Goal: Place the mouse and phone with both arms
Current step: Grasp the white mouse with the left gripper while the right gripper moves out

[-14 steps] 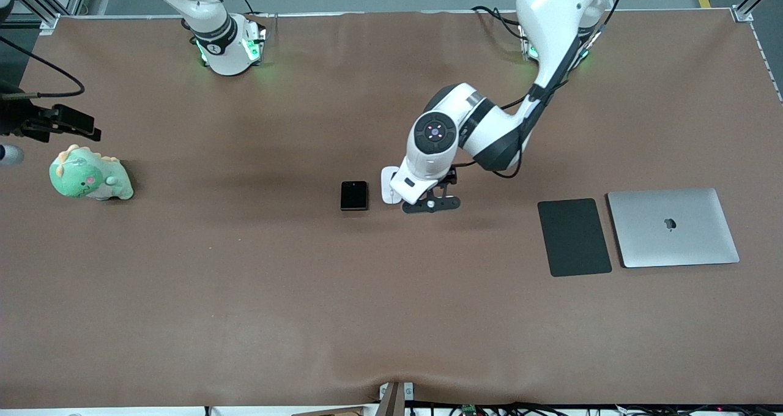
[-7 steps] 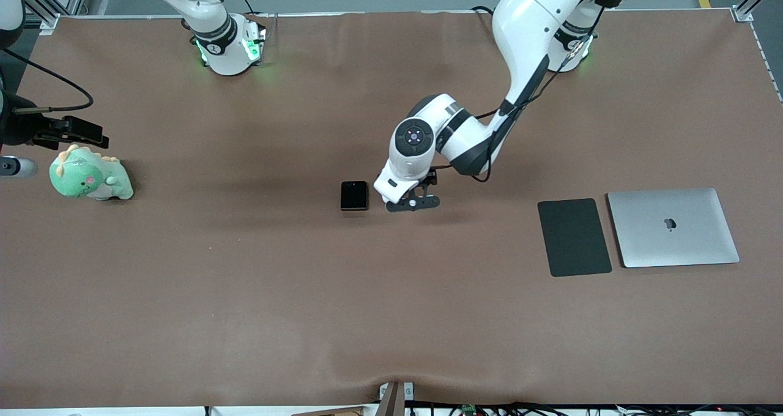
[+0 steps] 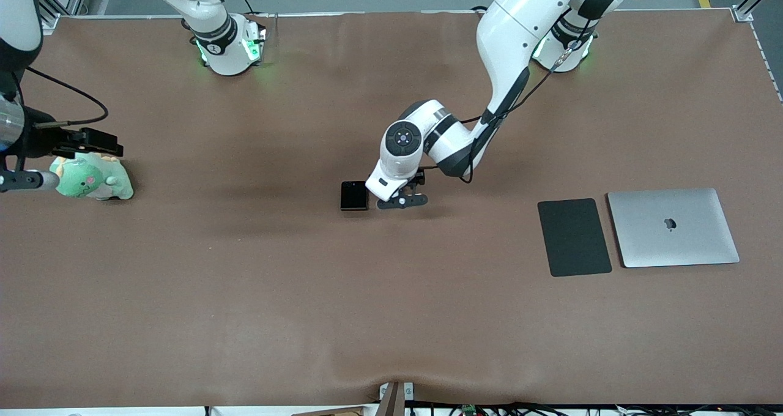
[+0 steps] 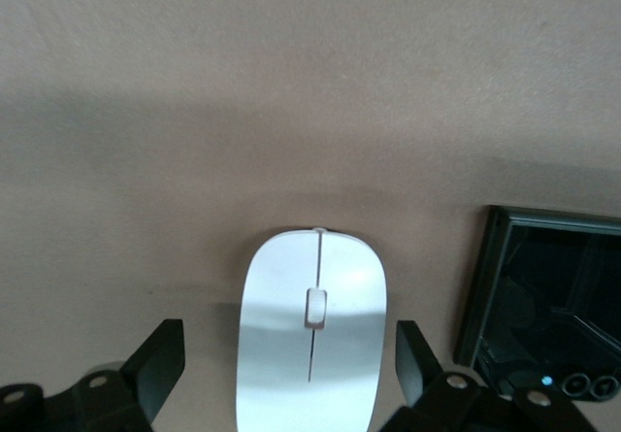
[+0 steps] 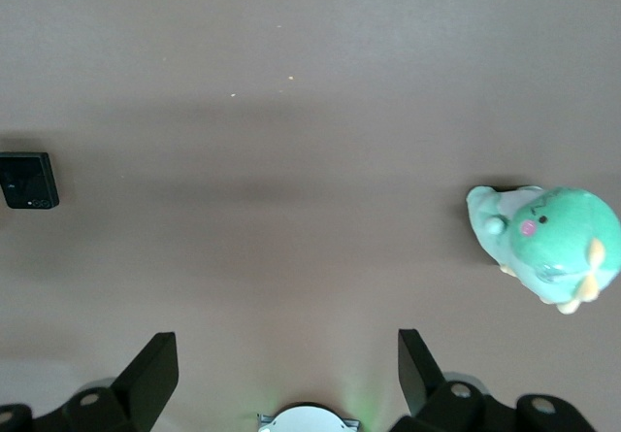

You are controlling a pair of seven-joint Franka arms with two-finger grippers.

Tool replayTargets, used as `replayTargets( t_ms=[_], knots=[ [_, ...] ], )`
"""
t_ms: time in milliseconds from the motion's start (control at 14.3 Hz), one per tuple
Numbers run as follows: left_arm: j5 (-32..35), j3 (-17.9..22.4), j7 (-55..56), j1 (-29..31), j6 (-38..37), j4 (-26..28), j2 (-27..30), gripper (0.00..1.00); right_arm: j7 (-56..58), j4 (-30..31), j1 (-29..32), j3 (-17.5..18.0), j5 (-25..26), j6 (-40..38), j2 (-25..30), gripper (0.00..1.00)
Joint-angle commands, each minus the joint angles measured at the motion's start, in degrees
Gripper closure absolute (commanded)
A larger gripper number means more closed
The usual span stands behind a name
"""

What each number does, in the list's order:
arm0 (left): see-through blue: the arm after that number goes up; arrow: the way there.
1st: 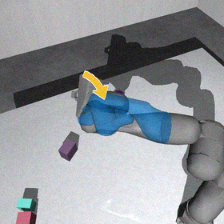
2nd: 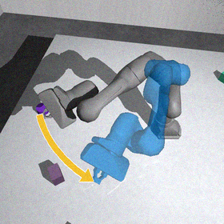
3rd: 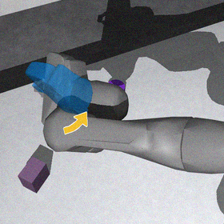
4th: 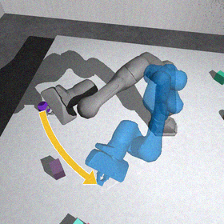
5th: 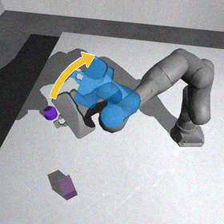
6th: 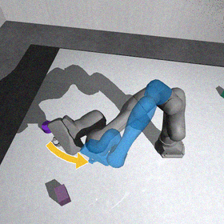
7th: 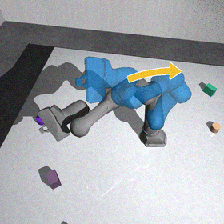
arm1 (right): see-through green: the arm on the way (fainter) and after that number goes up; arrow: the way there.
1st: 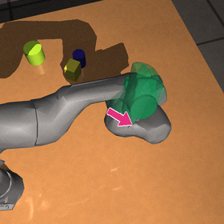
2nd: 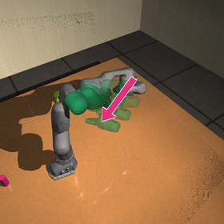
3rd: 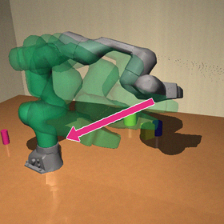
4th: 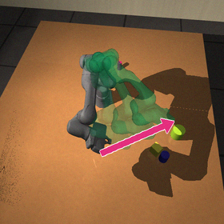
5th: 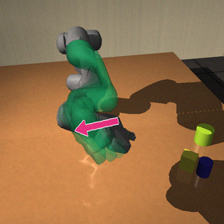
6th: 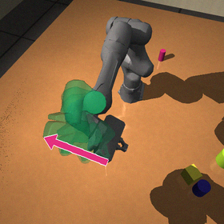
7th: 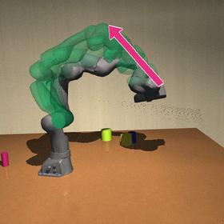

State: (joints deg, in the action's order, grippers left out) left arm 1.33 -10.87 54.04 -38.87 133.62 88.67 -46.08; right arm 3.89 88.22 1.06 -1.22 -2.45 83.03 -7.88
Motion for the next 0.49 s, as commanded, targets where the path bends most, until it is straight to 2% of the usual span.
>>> replayTargets(
  t_ms=[0,279,419],
  knots=[
    [1.22,0.76,2.38,-1.65,1.38,-0.60,-0.94,0.08,0.24,-0.59,-0.97,0.08,-0.97,0.20,-1.87,0.00],
    [1.31,0.76,2.29,-1.56,1.38,-0.26,-1.03,0.23,-0.20,-0.50,-1.41,0.08,-4.48,1.07,-3.72,0.00],
    [1.22,0.76,2.38,-1.47,1.03,-0.17,-0.68,0.34,-0.20,-0.15,-1.76,0.08,-5.81,1.86,-5.21,0.00]
  ],
)
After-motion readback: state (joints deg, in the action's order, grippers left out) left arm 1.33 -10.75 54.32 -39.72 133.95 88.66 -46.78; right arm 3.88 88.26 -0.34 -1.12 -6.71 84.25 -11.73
